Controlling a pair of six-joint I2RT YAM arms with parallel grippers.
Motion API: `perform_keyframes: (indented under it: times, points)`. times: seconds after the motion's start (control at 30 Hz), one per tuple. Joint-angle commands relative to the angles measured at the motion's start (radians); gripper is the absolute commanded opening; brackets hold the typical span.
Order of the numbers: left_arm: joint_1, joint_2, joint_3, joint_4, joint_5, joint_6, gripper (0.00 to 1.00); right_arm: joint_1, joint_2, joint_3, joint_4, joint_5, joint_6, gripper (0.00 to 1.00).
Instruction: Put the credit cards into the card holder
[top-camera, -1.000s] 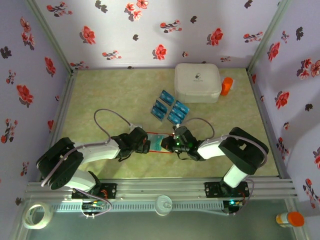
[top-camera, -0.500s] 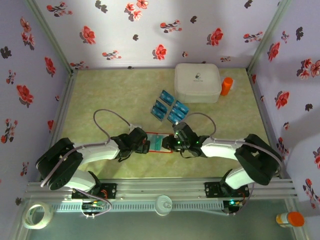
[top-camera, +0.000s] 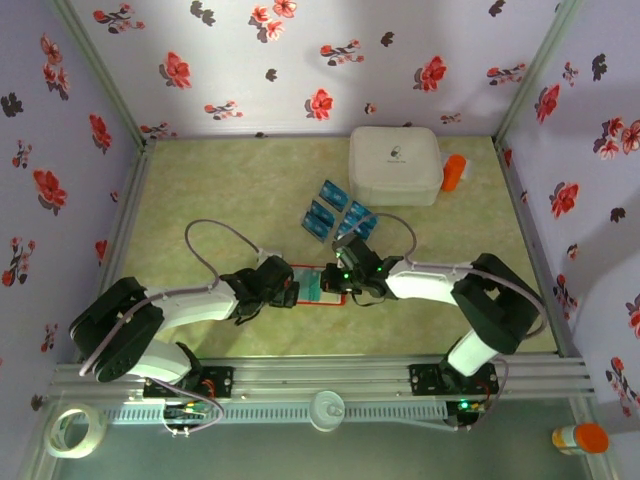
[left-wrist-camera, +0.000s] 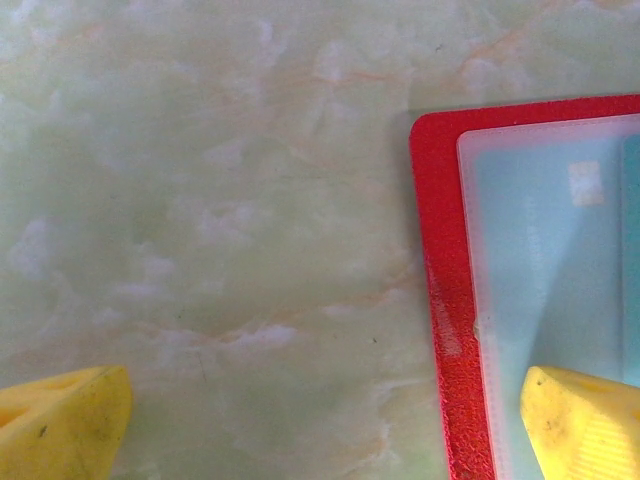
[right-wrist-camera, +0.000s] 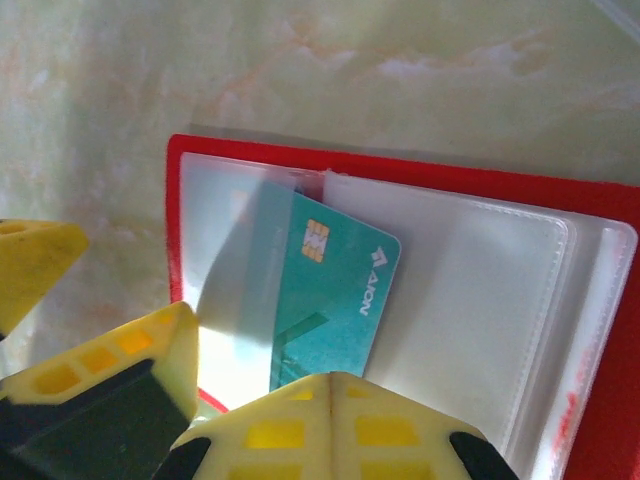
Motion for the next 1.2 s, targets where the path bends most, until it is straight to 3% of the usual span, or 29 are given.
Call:
perform_keyframes:
  times: [0.0, 0.33, 0.67, 1.17]
  points:
    - [-0.005, -0.004, -0.028, -0.07, -0.031, -0.004, 1.0, 0.002, 0.045, 0.044, -0.016, -0.007, -0.029, 0.02]
    - [0.003, -0.045, -0.03, -0.082, -0.035, -0.014, 1.0, 0.016, 0.167, 0.123, -0.015, -0.045, -0.025, 0.0]
    - [0.12, -0.193, -0.078, -0.095, 0.038, -0.03, 1.0, 0.039, 0.225, 0.178, 0.009, -0.067, 0.01, 0.0]
    - [0.134, -0.106, -0.072, -0.043, 0.086, -0.03, 1.0, 0.042, 0.114, 0.189, -0.083, -0.015, -0.036, 0.0]
